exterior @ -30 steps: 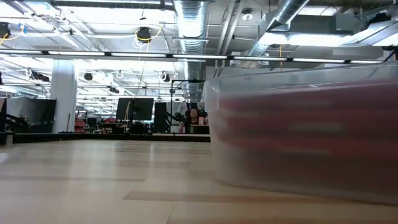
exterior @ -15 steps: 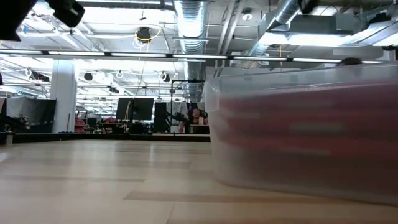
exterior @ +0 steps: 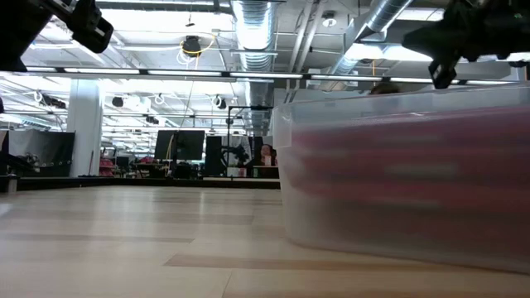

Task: Sort popcorn bags into baskets
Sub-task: Return to Home Position

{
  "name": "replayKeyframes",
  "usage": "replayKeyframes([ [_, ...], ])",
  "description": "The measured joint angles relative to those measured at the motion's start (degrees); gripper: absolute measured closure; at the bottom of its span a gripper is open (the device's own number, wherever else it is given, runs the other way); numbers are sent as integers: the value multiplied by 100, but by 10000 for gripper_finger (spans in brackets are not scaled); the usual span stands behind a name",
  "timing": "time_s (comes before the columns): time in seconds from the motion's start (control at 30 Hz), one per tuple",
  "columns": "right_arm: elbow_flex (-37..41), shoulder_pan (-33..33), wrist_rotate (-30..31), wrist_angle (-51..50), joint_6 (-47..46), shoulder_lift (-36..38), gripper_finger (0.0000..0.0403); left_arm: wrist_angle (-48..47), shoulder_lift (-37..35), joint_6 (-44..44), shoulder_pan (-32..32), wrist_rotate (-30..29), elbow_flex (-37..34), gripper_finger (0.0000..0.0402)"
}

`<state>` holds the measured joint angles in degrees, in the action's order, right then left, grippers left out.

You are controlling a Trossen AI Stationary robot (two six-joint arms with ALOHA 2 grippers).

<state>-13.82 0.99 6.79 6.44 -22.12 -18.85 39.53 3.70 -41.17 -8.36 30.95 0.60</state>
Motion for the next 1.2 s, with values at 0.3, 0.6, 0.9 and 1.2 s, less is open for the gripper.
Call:
replayKeyframes([
  [0.3, 889, -2, 385, -67, -6, 1278, 345, -374, 0, 439, 0, 129, -6, 74],
  [0.6, 1330, -2, 626, -267, -66, 1813, 345, -1260, 2, 1107, 0, -53, -13, 74],
  [0.9, 1330, 13, 641, -305, 204, 1759, 345, -1851, 2, 625, 0, -200, -17, 74],
  [1.2, 1330, 11, 640, -327, 207, 1757, 345, -3096, 2, -404, 0, -170, -17, 74],
])
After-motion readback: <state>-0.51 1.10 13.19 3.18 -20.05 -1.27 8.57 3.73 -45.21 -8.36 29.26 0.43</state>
